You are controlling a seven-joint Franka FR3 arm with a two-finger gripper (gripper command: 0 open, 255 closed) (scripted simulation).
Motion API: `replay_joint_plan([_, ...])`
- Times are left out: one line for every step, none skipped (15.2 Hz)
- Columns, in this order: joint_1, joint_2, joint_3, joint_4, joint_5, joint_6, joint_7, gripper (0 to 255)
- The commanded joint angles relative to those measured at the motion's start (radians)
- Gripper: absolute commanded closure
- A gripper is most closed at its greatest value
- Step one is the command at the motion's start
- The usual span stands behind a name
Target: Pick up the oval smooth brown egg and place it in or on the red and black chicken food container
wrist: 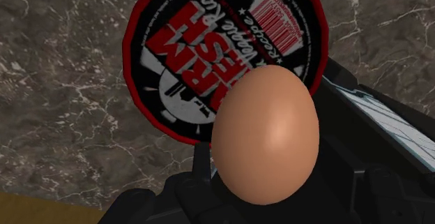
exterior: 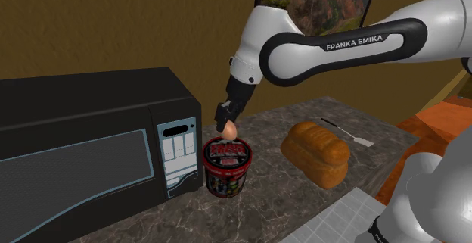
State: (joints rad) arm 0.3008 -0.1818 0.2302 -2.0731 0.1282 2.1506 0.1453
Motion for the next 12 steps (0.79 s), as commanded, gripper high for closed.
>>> replay_joint_plan([0.0, 0.003, 0.0, -0.023, 0.001, 0.026, -0.003, 255])
replay_joint_plan([0.0, 0.005, 0.001, -0.034, 0.002, 0.039, -0.004, 255])
replay_joint_plan([0.001, 0.008, 0.001, -0.045, 0.002, 0.053, -0.005, 255])
replay_joint_plan([0.001, 0.011, 0.002, -0.055, 0.002, 0.066, -0.005, 255])
replay_joint_plan([0.001, 0.014, 0.003, -0.066, 0.003, 0.08, -0.006, 255])
replay_joint_plan([0.002, 0.017, 0.003, -0.076, 0.003, 0.093, -0.007, 255])
replay_joint_plan([0.002, 0.021, 0.004, -0.086, 0.003, 0.107, -0.007, 255])
replay_joint_plan([0.002, 0.024, 0.005, -0.096, 0.003, 0.12, -0.008, 255])
replay_joint_plan([0.002, 0.026, 0.005, -0.101, 0.003, 0.127, -0.008, 255])
replay_joint_plan([0.002, 0.026, 0.005, -0.101, 0.003, 0.127, -0.008, 255])
replay_joint_plan([0.002, 0.026, 0.005, -0.101, 0.003, 0.127, -0.008, 255])
replay_joint_plan([0.002, 0.026, 0.005, -0.101, 0.003, 0.127, -0.008, 255])
